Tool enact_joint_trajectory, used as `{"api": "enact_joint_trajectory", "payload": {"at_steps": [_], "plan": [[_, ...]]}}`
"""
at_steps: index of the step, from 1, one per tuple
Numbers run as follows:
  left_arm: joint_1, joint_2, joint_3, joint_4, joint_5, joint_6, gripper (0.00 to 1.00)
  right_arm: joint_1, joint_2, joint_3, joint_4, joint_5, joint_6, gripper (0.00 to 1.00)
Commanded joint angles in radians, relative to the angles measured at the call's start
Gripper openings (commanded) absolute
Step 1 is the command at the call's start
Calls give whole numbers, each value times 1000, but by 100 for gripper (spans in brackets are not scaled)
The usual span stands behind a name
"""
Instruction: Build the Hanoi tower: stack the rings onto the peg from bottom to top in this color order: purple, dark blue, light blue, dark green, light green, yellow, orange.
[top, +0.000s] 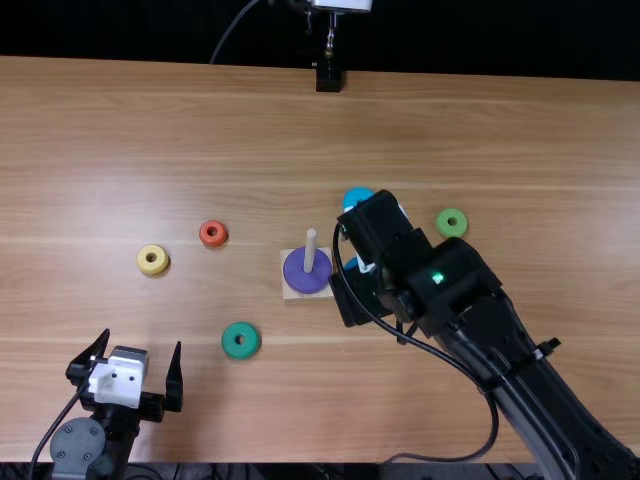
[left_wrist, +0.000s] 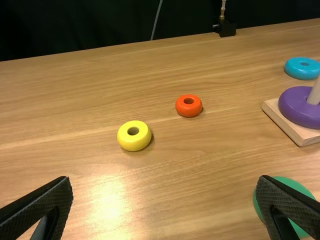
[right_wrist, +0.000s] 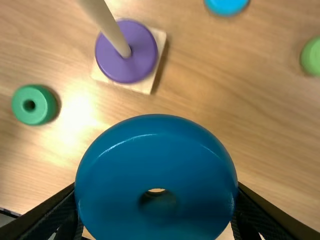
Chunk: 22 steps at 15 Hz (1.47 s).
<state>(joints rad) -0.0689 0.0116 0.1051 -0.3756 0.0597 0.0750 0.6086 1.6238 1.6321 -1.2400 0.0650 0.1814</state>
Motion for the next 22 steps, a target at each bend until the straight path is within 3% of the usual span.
{"api": "enact_joint_trajectory", "payload": {"at_steps": [1,7,22], "plan": [[11,-12,-105,-79,16,13,100,10,57,75,-26,9,-32,0],[11,-12,-105,-81,16,13,100,13,183,255,-55,9,-34,0],[11,-12,-105,-79,16,13,100,53,343,443,-51,9,-38,0]]}}
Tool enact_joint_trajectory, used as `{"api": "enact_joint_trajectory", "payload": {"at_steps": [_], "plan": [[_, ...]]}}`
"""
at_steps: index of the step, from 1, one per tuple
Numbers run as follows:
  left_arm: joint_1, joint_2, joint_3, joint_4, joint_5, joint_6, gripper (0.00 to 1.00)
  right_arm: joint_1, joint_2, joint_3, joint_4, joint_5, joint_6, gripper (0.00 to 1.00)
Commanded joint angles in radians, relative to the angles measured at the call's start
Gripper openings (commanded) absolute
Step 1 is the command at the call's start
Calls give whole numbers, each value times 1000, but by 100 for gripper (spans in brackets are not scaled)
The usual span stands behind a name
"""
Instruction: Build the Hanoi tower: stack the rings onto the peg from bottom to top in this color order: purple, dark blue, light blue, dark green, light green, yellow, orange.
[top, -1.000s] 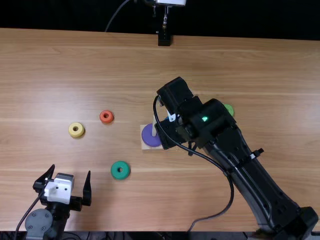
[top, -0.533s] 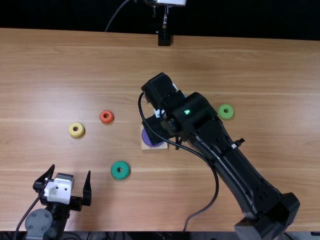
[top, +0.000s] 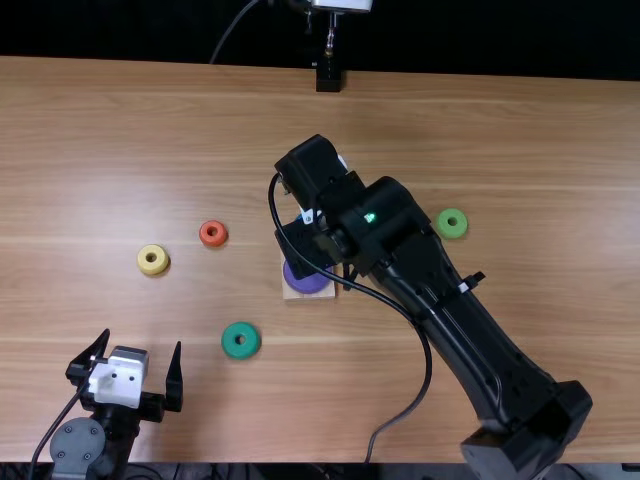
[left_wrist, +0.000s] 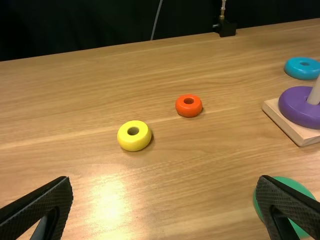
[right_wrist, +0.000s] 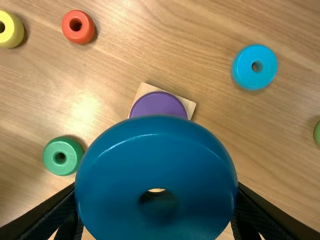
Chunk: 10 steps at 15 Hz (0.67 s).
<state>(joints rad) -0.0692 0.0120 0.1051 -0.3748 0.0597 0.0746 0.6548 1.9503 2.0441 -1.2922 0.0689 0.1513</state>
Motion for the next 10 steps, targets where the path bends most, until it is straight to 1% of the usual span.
{"api": "enact_joint_trajectory", "payload": {"at_steps": [1,3,10], "plan": [[11,-12,-105,-80,16,14,100,6,32,33,1,5,-8,0],[11,-12,-105,-80,16,14,100,6,62,33,1,5,-8,0],[11,-12,-105,-80,16,14,100,5,84,33,3,5,-10,0]]}}
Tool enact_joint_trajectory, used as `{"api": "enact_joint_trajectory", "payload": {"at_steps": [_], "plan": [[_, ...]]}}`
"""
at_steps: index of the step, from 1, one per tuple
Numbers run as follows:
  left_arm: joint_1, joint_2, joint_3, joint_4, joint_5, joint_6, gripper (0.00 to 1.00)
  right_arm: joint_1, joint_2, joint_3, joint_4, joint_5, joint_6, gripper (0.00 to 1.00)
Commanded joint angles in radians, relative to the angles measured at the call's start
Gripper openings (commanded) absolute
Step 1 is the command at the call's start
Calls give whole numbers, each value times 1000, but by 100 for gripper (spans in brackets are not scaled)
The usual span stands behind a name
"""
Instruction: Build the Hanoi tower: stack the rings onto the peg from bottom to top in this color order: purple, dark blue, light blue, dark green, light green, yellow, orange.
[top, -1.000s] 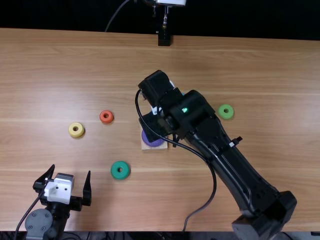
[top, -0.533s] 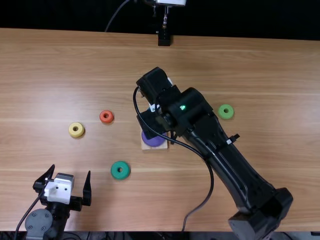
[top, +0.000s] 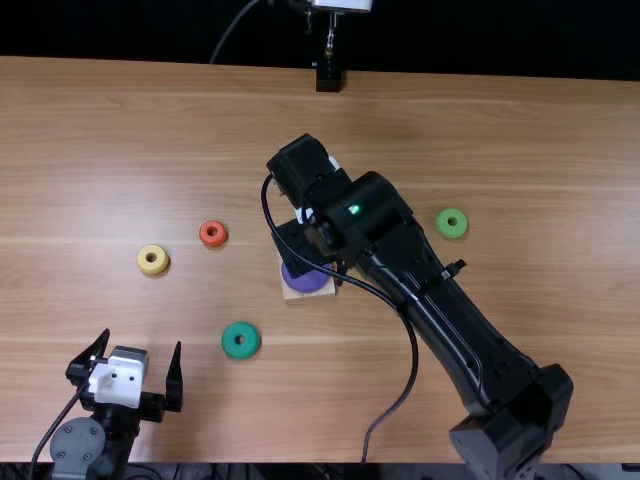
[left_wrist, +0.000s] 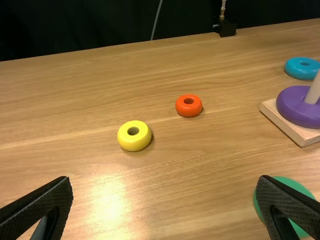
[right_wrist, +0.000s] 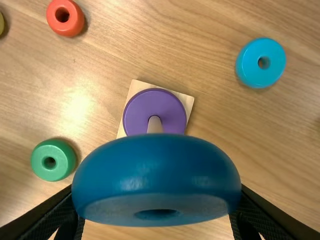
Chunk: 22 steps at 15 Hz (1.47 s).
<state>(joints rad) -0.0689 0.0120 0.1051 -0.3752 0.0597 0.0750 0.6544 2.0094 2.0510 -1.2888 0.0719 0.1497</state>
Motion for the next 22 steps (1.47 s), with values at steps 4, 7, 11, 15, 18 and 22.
{"api": "enact_joint_trajectory", "payload": {"at_steps": [4,7,11,15,18,22], "plan": [[11,-12,-105,-81,16,13,100,4,25,86,-3,2,-65,0],[11,-12,-105,-79,16,13,100,2,25,124,-12,4,-71,0],[11,-12,-105,-79,16,13,100,5,28,106,-30,2,-106,0],[11,-12,-105,-79,16,13,100,5,48,103,-28,2,-128,0],[11,-12,-105,-79,16,13,100,5,75,98,-30,2,-183,0],[11,-12,-105,-79,16,13,100,4,78,98,-30,2,-185,0]]}}
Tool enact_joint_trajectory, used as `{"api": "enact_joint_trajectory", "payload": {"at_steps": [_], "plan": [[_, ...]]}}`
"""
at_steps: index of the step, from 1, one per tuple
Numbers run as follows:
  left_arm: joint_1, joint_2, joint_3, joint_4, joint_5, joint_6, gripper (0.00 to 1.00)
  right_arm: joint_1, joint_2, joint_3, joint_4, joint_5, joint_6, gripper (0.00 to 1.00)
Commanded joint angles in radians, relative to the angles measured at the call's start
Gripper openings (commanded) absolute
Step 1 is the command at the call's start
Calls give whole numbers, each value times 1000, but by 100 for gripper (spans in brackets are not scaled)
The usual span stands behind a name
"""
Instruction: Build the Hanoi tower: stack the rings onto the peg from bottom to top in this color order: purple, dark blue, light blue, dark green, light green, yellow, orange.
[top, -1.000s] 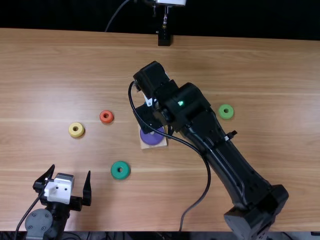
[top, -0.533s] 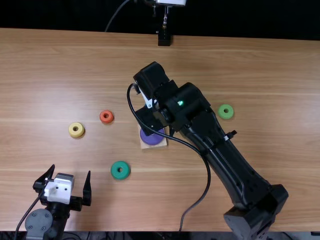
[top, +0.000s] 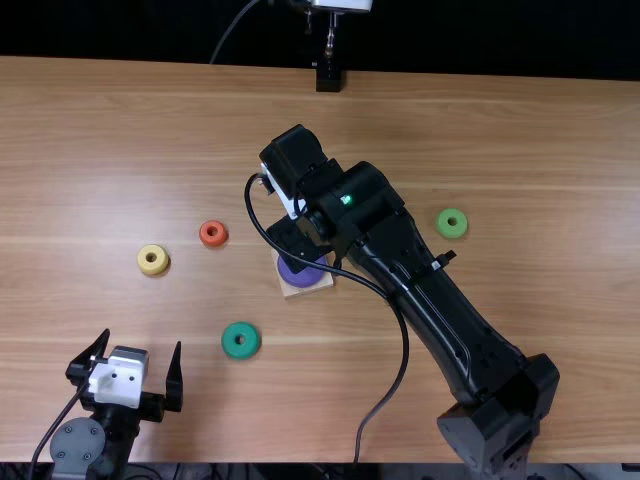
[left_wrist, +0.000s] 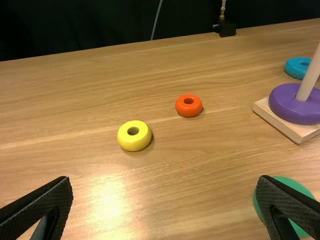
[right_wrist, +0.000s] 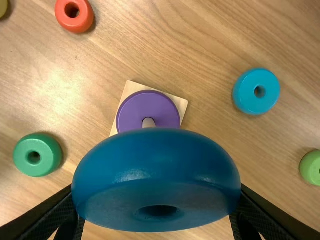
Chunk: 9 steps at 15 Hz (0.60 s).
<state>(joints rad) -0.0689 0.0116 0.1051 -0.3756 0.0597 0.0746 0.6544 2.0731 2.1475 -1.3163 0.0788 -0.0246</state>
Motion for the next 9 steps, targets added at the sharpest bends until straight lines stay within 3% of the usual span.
{"api": "enact_joint_trajectory", "payload": {"at_steps": [1,2,4,5,6,8,9], "plan": [[11,-12,-105,-79,16,14,100,5,16,-1,-5,-5,-12,0],[11,-12,-105,-79,16,14,100,5,16,-17,-5,-3,-20,0],[11,-12,-105,-79,16,14,100,5,16,-17,-3,-3,-101,0],[11,-12,-105,-81,16,14,100,5,18,-18,-3,-1,-124,0],[11,-12,-105,-79,16,14,100,4,27,-20,-6,4,-143,0],[11,-12,-105,-79,16,14,100,7,35,-20,-32,35,-215,0],[11,-12,-105,-79,16,14,100,7,36,-20,-45,37,-240,0]]}}
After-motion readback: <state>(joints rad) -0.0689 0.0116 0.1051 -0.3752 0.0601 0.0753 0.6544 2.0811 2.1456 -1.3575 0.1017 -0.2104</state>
